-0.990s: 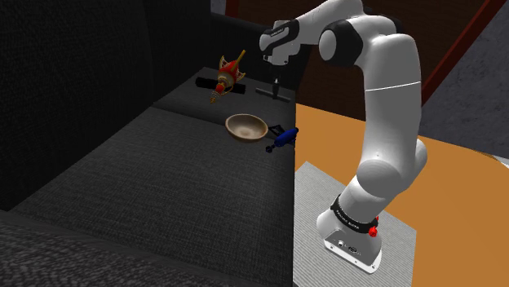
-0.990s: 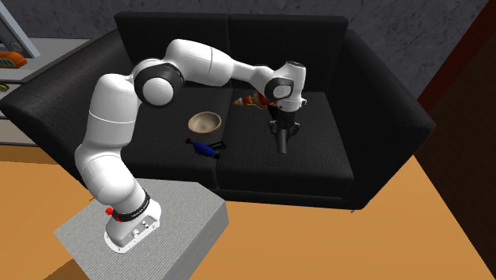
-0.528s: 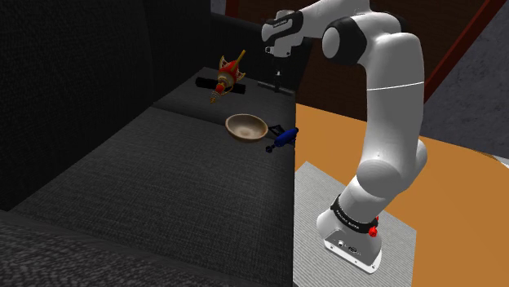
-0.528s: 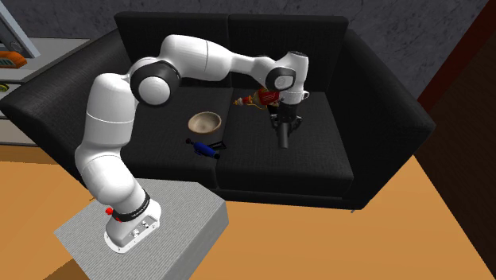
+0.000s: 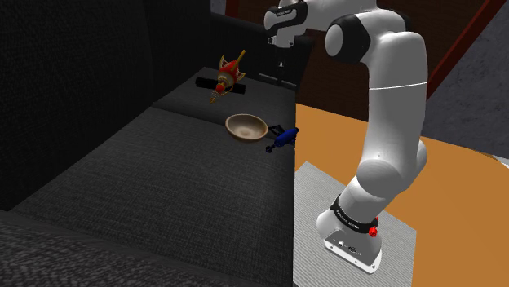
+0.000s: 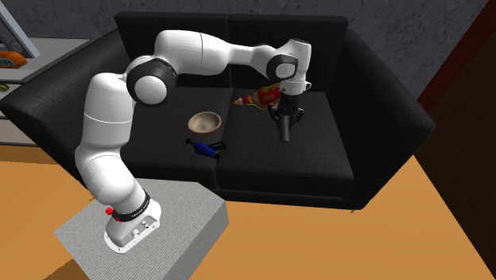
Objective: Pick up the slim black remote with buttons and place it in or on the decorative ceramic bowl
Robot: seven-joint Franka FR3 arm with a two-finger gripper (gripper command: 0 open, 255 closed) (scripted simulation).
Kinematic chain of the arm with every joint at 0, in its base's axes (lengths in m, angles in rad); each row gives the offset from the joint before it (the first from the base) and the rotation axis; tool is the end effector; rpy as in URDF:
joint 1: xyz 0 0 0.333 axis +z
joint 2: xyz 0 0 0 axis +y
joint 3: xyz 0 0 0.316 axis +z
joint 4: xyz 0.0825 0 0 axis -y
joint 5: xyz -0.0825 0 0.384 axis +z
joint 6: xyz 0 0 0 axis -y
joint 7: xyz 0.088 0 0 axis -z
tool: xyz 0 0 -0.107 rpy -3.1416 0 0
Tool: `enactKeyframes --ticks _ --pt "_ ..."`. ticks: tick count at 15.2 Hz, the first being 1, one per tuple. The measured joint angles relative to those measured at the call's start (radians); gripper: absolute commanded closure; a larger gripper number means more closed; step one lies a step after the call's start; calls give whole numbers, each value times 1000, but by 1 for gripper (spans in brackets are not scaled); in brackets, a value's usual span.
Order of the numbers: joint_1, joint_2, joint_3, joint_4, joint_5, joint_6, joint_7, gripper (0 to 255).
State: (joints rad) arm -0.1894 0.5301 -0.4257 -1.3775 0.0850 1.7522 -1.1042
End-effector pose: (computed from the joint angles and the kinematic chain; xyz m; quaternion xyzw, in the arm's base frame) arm 0.5961 -0.3446 0.4197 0.9642 0.2512 -0.0850 0.0011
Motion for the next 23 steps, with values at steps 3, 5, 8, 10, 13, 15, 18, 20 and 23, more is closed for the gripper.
enactKeyframes --ticks 3,5,8,10,13,15,18,20,23 --pt "-2 -4 -1 35 -2 -38 0 255" --pt "-2 -7 -2 52 -3 -58 0 255" --pt "47 -85 -3 -62 -28 -22 37 255" --pt "88 -150 -1 -157 -50 9 75 255" --pt "151 -257 8 -291 -87 39 145 255" --pt "181 -308 16 -364 -105 61 185 255" --pt "230 -394 38 -474 -133 85 262 255" --pt "260 -452 56 -547 -151 100 316 255" --pt "295 -509 86 -609 -162 103 386 255"
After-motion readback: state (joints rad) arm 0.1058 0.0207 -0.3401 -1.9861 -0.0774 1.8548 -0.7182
